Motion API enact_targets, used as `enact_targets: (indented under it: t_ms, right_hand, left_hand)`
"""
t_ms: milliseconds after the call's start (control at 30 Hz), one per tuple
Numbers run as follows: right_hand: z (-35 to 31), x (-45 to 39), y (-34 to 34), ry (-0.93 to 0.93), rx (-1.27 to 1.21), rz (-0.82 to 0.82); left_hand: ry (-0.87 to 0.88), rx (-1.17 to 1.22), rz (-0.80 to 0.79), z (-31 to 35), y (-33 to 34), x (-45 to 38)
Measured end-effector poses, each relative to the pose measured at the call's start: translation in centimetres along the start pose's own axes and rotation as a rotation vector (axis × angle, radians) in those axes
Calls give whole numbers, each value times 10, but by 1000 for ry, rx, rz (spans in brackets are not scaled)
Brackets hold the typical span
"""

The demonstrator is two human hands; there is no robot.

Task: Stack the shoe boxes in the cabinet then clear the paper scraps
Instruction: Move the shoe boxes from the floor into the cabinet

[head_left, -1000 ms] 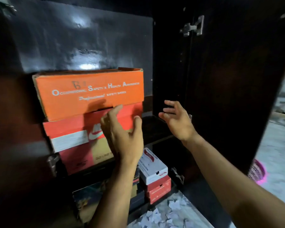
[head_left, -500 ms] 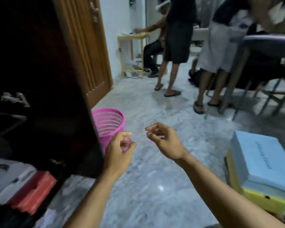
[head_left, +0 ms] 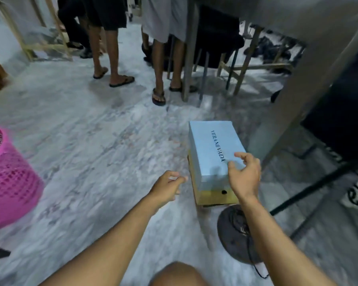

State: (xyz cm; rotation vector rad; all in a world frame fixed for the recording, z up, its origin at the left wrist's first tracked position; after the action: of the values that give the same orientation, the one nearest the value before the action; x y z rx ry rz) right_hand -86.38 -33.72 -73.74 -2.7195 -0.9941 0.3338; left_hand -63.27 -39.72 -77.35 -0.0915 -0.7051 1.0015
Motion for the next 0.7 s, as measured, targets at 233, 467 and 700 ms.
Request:
enact_targets:
  t_ms: [233,467,700]
  right_hand:
    - [62,-43,-26,318,98,41]
    - [74,-46,-24,334,-28,8]
    - [30,-56,32,515,-331,-345]
  left_hand:
    - [-109,143,-105,12,56,-63]
    - [-118,389,27,-7,54,-76]
    - [-70,434,81,-62,-13,-17]
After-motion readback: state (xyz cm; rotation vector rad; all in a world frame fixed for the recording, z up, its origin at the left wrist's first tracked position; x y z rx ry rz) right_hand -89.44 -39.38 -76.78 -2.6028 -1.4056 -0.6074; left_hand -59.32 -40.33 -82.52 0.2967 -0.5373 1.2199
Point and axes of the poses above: each hand's wrist, its own x-axis away from the middle knuckle, its own y-axis out of the palm, z = x × y, the point moved 4 cm from there along -x, towards the middle knuckle, and after that the axes turned 15 degrees about -x, right-handed, at the moved point
